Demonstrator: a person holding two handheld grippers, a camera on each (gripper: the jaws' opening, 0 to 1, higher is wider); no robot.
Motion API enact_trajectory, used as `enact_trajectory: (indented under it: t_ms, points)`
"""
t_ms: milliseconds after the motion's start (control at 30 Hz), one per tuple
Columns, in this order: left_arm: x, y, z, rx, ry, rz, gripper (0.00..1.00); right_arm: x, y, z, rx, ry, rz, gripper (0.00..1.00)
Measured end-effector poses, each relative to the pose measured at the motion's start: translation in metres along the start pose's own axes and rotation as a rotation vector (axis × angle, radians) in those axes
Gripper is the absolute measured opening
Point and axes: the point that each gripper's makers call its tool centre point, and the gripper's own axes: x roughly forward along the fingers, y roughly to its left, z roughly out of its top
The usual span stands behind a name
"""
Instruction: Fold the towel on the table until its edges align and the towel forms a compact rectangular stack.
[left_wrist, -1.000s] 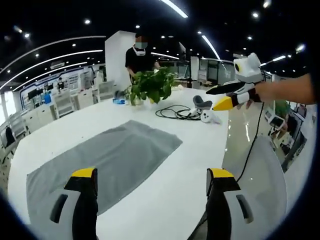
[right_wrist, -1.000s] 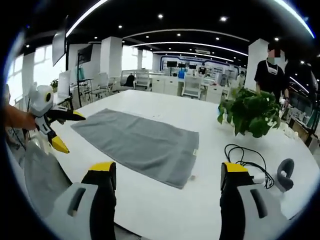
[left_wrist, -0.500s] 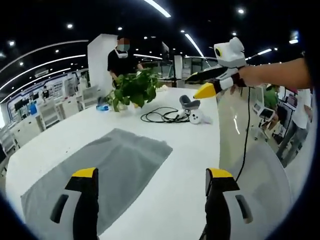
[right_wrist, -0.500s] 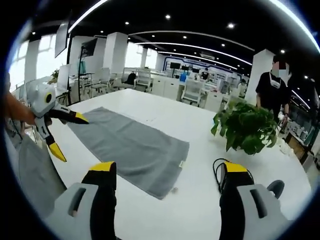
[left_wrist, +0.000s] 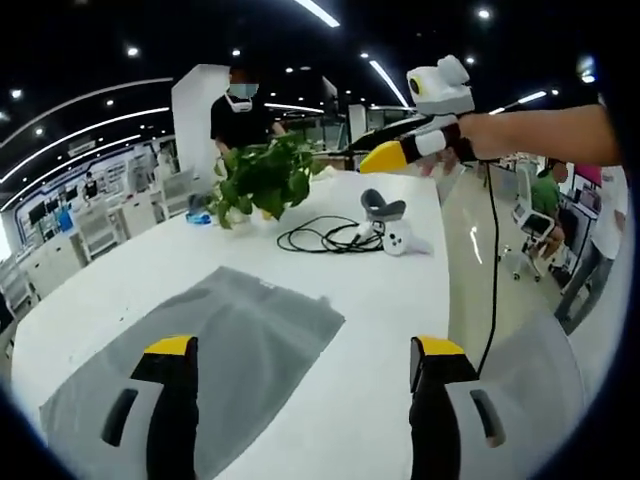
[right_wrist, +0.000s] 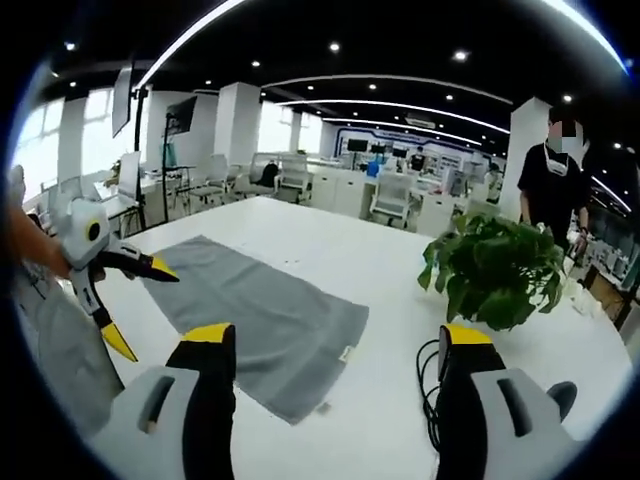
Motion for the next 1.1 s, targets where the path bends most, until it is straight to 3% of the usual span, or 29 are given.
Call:
enact_trajectory:
  t_ms: [500, 1100]
  points:
    - [0.063, -0.028, 0.01, 0.062, 0.055, -0.054, 0.84, 0.039, -0.029, -0.019, 0.055, 0.035, 0.011, 0.78]
    - [0.121, -0.035, -0.014, 0.088, 0.146, -0.09, 0.75, 0.104, -0.05, -0.036, 0.051, 0.073, 0.034, 0.67]
